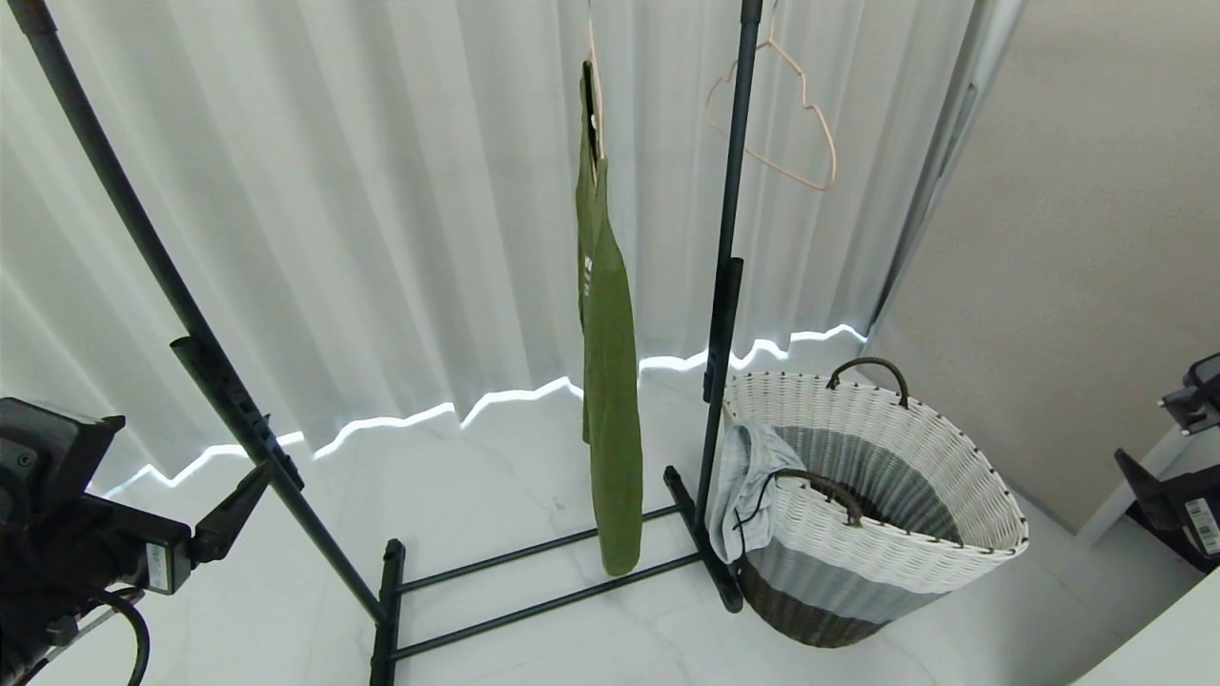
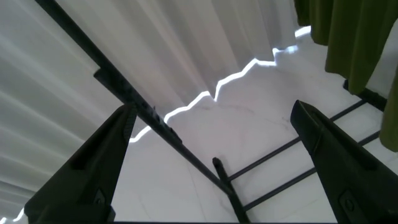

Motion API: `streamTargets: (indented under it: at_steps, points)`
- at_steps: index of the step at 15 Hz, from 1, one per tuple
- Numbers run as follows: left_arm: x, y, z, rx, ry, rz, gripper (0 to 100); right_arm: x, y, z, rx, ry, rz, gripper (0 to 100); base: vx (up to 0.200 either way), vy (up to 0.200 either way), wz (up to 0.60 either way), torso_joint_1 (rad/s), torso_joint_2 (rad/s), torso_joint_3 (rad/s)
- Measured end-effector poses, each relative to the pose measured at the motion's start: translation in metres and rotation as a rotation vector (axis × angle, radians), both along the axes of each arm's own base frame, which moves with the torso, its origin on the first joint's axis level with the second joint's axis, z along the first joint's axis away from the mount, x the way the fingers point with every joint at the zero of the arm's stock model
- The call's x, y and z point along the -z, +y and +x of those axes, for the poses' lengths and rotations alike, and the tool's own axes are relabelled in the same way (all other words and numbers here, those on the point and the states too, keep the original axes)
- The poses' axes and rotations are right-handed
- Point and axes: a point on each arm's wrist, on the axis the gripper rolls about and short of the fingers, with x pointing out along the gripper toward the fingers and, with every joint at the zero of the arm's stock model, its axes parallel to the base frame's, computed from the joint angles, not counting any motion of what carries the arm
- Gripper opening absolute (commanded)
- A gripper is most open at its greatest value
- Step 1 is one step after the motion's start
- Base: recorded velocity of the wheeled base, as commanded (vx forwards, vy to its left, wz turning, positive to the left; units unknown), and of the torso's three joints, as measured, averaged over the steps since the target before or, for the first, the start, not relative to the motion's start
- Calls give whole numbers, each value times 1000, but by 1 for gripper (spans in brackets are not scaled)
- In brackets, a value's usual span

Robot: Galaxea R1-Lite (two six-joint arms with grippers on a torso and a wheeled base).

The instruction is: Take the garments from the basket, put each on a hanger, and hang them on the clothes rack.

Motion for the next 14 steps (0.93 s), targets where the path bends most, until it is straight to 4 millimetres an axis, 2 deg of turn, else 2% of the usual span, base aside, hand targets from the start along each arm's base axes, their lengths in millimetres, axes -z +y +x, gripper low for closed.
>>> streamTargets:
  at_steps: [4, 6, 14]
  points:
    - [0, 0, 0, 0, 0, -1, 100, -1, 0, 0, -1, -1, -9, 100, 0, 0, 0, -130, 424, 289]
    - [0, 0, 0, 1, -1, 0, 100, -1, 0, -1, -2, -2, -12, 100, 0, 0, 0, -37, 144, 110]
    - [1, 0, -1, 0, 3, 1, 100, -2, 1, 0, -30, -1, -16, 100, 0, 0, 600, -3, 15, 11]
